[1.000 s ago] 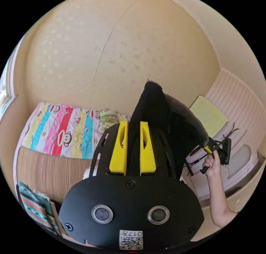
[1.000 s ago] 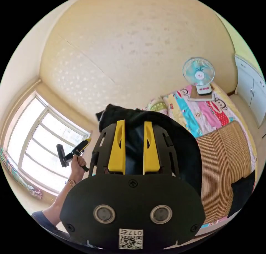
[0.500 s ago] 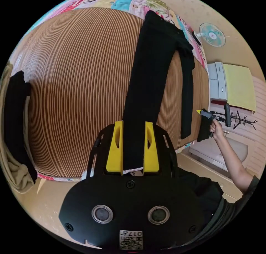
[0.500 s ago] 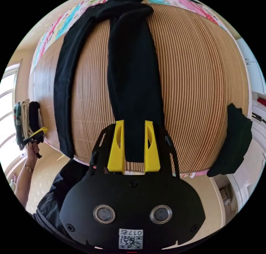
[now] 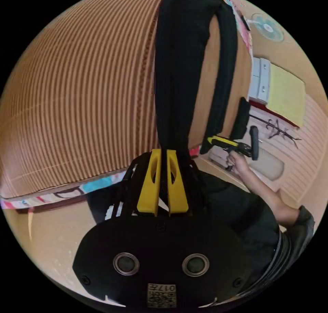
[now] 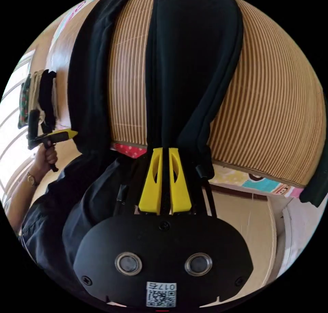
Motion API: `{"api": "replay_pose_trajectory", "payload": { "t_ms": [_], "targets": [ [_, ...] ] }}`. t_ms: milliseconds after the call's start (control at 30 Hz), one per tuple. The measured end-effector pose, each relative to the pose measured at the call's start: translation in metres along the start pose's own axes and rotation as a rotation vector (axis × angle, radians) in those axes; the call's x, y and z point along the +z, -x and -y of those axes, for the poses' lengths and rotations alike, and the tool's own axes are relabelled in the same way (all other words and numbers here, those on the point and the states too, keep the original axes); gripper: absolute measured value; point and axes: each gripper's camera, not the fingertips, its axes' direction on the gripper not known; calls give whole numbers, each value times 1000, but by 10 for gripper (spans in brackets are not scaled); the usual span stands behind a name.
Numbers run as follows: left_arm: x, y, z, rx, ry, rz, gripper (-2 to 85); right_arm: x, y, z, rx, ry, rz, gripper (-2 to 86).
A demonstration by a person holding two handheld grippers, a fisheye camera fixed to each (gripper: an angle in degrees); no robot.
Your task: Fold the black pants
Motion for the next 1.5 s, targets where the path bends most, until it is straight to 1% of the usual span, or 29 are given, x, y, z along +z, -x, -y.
{"api": "replay_pose_trajectory", "payload": {
  "t_ms": [33, 100, 133, 200, 300, 400, 467, 533, 633, 700, 733, 833, 900, 933, 1000, 1067, 1133, 1200, 1267, 1300, 1333, 1367, 1400, 1433, 1467, 1500],
  "targets": [
    [3, 0, -9, -16, -1, 38, 32, -11, -11, -15, 5, -1, 11, 42],
    [12, 7, -42, -123, -14, 152, 35, -34, -29, -43, 41, -57, -24, 45],
    [13, 11, -48, -162, -13, 160, 36, -50, -41, -63, 69, -118, -38, 50],
    [9, 29, -66, -323, 7, 156, 45, -69, -60, -92, 127, -185, -67, 64],
    [-10, 38, -83, -377, -10, 216, 59, -83, -96, -131, 232, -205, -126, 98],
    [-29, 43, -97, -389, -25, 277, 67, -72, -134, -150, 261, -129, -29, 117],
    [-38, 45, -105, -377, -38, 250, 69, -51, -160, -162, 264, -34, 96, 118],
    [-48, 42, -113, -360, -72, 235, 70, -52, -169, -177, 250, -31, 133, 102],
    [-59, 25, -119, -298, -112, 199, 69, -86, -171, -216, 198, -120, 136, 78],
    [-62, -1, -116, -205, -125, 147, 68, -114, -162, -245, 130, -174, 137, 70],
    [-62, -10, -114, -177, -128, 141, 67, -136, -149, -266, 59, -209, 123, 66],
    [-61, -76, -107, 25, -161, 173, 64, -188, -107, -310, -89, -266, 47, 58],
    [-47, -137, -99, 209, -118, 157, 64, -213, -83, -330, -162, -290, 25, 51],
    [-41, -153, -97, 249, -98, 149, 69, -225, -70, -339, -217, -289, 18, 44],
    [-20, -208, -91, 391, -30, 132, 94, -237, -53, -349, -301, -258, 3, 32],
    [-5, -242, -86, 462, -1, 169, 122, -246, -30, -363, -466, -221, 33, 16],
    [17, -265, -77, 476, 61, 257, 159, -249, -18, -371, -552, -230, 63, 11],
    [49, -276, -66, 471, 124, 396, 186, -242, -20, -367, -525, -189, 77, 10],
    [68, -269, -61, 449, 160, 457, 185, -233, -44, -356, -377, -135, 63, 13],
    [76, -261, -59, 425, 189, 436, 180, -233, -52, -356, -335, -138, 45, 14],
    [77, -256, -59, 413, 201, 405, 178, -235, -72, -353, -246, -145, 3, 19],
    [77, -244, -62, 391, 210, 337, 169, -238, -97, -349, -148, -149, -22, 27],
    [74, -232, -67, 369, 196, 291, 160, -240, -111, -347, -105, -152, -12, 35],
    [72, -226, -70, 359, 187, 277, 154, -243, -140, -341, -30, -156, 56, 51],
    [67, -213, -78, 340, 173, 262, 146, -245, -168, -336, 41, -164, 170, 79],
    [63, -199, -86, 314, 160, 259, 138, -246, -181, -333, 70, -173, 234, 93]
  ]
}}
